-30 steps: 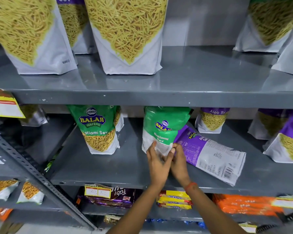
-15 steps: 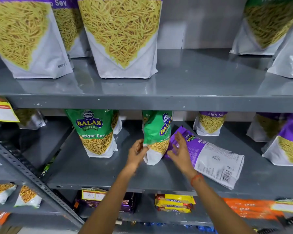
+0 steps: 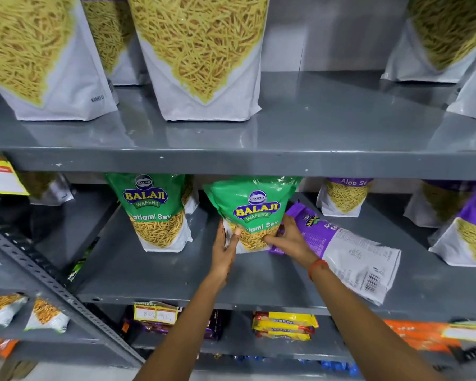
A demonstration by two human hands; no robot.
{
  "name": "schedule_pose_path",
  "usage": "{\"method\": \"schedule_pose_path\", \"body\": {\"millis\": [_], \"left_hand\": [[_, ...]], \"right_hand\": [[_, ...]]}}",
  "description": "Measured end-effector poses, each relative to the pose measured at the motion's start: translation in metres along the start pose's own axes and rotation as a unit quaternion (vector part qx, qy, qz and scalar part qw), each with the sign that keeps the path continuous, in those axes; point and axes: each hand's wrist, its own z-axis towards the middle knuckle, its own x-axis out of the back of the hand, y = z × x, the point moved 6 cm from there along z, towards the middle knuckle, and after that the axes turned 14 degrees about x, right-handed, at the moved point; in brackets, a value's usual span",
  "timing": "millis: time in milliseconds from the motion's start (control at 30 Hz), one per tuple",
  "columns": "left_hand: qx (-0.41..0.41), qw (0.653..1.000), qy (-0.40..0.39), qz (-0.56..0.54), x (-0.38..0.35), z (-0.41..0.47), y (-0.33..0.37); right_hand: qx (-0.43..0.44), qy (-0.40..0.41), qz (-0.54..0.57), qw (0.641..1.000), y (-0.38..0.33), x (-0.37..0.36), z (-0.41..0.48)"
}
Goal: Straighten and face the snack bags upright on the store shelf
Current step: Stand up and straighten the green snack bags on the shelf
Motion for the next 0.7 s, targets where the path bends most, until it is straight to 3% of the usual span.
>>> {"method": "schedule_pose_path", "body": {"millis": [233,400,600,700], "left_hand": [[0.018,0.999,0.0,0.05,0.013,0.014,0.009],[0.044,0.995,0.024,0.081,0.003,0.001,0.003],[0.066,0.993,0.09,0.048,-0.03,-0.039,-0.018],[0.077,0.986,0.146,0.035,-0.059,-0.061,-0.029]], "right_hand": [[-0.035,0.051,0.015,0.998,-0.001,-0.008,-0.009],[-0.051,0.025,0.013,0.998,-0.005,-0.009,-0.017],[0.1,0.167,-0.136,0.971,-0.04,0.021,-0.035],[0.109,0.16,-0.288,0.938,-0.044,0.044,-0.039]]}}
